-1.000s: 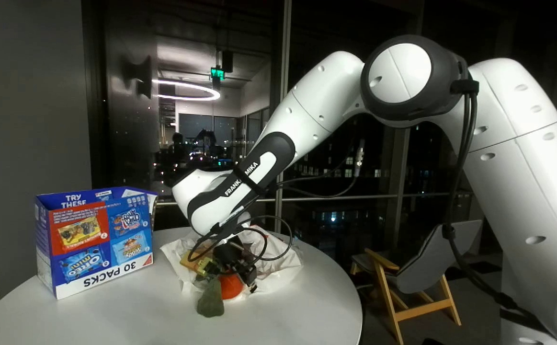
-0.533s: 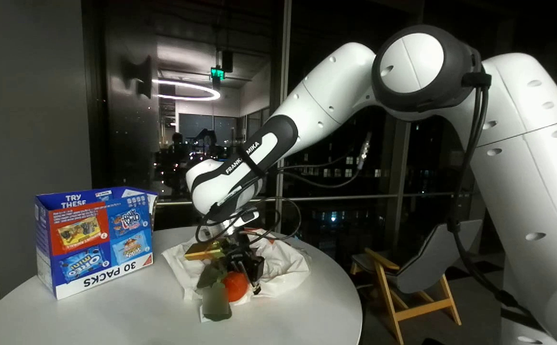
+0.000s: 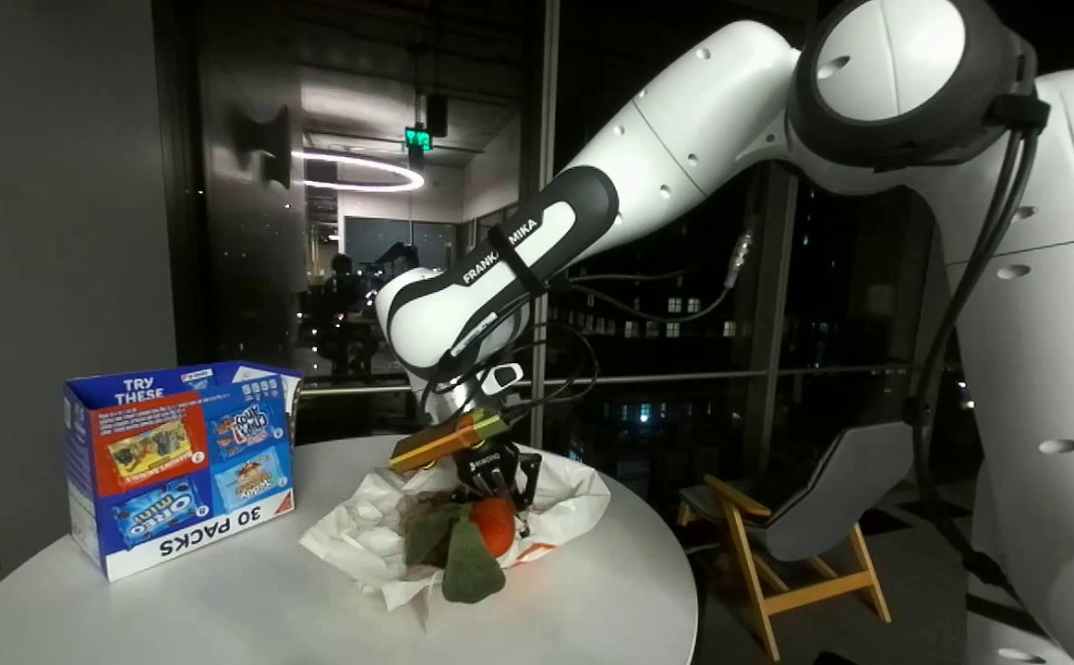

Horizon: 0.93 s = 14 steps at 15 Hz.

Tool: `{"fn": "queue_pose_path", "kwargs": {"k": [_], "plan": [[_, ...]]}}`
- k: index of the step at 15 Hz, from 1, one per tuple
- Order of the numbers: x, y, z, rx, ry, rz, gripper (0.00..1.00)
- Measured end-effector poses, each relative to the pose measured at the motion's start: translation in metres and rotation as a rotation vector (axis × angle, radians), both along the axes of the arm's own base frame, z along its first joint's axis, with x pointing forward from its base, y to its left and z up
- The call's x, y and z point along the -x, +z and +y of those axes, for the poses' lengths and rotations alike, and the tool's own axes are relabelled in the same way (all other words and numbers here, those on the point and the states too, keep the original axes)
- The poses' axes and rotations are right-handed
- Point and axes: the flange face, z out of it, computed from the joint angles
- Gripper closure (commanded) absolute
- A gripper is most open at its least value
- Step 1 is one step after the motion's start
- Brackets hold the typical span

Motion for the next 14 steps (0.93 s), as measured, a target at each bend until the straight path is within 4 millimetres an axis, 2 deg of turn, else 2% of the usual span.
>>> {"fn": "queue_pose_path", "kwargs": {"k": [2, 5, 9, 13, 14], "plan": [[0.009, 0.013, 0.001, -0.017, 0.096, 0.009, 0.98], [0.023, 0.026, 0.003, 0.055, 0.148, 0.034, 0.98], [0.047, 0.045, 0.024, 0.189, 0.219, 0.011, 0.99], [0.076, 0.066, 0.035, 0.278, 0.243, 0.127, 0.98], [0.08, 0.068, 0.034, 0.296, 0.244, 0.158, 0.71]]}}
